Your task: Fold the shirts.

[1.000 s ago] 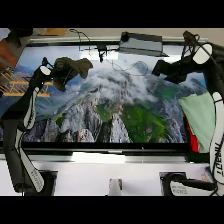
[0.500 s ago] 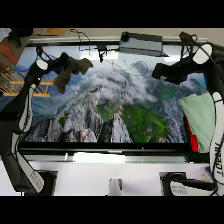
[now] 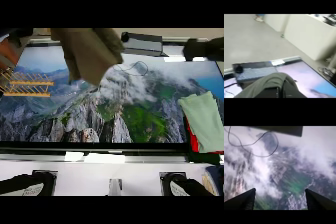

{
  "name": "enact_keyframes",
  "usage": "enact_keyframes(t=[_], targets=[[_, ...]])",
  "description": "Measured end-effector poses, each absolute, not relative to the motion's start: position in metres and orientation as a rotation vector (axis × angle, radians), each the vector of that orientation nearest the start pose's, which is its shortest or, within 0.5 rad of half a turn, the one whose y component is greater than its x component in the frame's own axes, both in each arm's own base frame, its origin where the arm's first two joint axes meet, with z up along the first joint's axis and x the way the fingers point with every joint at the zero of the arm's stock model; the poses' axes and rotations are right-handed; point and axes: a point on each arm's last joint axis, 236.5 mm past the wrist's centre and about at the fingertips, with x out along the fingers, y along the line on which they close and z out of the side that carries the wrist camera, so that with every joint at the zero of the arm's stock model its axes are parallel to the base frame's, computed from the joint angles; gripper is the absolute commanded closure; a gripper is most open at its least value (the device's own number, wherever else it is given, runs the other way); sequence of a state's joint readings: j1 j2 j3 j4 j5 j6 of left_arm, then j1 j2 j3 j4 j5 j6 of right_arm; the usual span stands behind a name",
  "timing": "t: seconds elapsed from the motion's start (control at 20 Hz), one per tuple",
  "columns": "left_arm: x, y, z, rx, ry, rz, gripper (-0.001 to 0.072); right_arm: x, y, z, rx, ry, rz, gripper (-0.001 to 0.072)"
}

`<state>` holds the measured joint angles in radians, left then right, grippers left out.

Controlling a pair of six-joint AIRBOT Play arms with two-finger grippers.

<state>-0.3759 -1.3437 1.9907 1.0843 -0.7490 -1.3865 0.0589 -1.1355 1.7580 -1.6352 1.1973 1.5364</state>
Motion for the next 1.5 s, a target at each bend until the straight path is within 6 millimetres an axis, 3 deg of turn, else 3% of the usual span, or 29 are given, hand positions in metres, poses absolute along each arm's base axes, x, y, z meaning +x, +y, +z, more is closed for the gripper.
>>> enact_keyframes(t=[0.1, 0.2, 0.35, 0.4, 0.5, 0.55, 0.6, 0.7, 0.9, 0.95, 1.05, 1.15, 1.25, 1.4, 1.5], targets=[[0.402, -0.284, 0.404, -0.143, 0.228, -0.760, 0.0675, 0.387, 0.000, 0.344, -0.089, 0.509, -0.024, 0.0052], [0.380, -0.316, 0.349, -0.117, 0.391, -0.812, 0.0675, 0.357, -0.007, 0.355, -0.078, 0.512, -0.049, 0.0053], [0.348, -0.371, 0.230, -0.081, 0.674, -0.870, 0.0672, 0.324, -0.010, 0.332, -0.062, 0.639, -0.059, 0.0053], [0.339, -0.387, 0.192, -0.083, 0.754, -0.875, 0.0570, 0.318, -0.007, 0.319, -0.055, 0.695, -0.049, 0.0053], [0.318, -0.407, 0.125, -0.078, 0.915, -0.866, 0.0059, 0.312, 0.002, 0.288, -0.038, 0.807, -0.016, 0.0053], [0.309, -0.409, 0.101, -0.071, 0.992, -0.853, 0.0037, 0.311, 0.008, 0.273, -0.029, 0.860, 0.006, 0.0052], [0.304, -0.405, 0.086, -0.053, 1.047, -0.834, 0.0037, 0.311, 0.015, 0.255, -0.019, 0.915, 0.032, 0.0052], [0.311, -0.374, 0.072, 0.020, 1.121, -0.757, 0.0036, 0.312, 0.027, 0.219, 0.004, 1.024, 0.079, 0.0052], [0.338, -0.263, 0.072, 0.121, 1.218, -0.509, 0.0036, 0.317, 0.043, 0.146, 0.044, 1.197, 0.130, 0.0052], [0.333, -0.239, 0.066, 0.114, 1.266, -0.464, 0.0036, 0.316, 0.045, 0.129, 0.050, 1.237, 0.134, 0.0052], [0.309, -0.215, 0.042, 0.073, 1.375, -0.433, 0.0035, 0.314, 0.048, 0.097, 0.062, 1.305, 0.142, 0.0052], [0.275, -0.215, 0.006, 0.001, 1.484, -0.451, 0.0035, 0.311, 0.052, 0.070, 0.076, 1.355, 0.151, 0.0052], [0.244, -0.235, -0.027, -0.113, 1.551, -0.495, 0.0035, 0.306, 0.056, 0.049, 0.094, 1.390, 0.166, 0.0052], [0.219, -0.268, -0.064, -0.280, 1.585, -0.512, 0.0035, 0.300, 0.060, 0.032, 0.105, 1.423, 0.177, 0.0053], [0.212, -0.283, -0.082, -0.353, 1.599, -0.498, 0.0035, 0.298, 0.061, 0.027, 0.110, 1.433, 0.183, 0.0053]])
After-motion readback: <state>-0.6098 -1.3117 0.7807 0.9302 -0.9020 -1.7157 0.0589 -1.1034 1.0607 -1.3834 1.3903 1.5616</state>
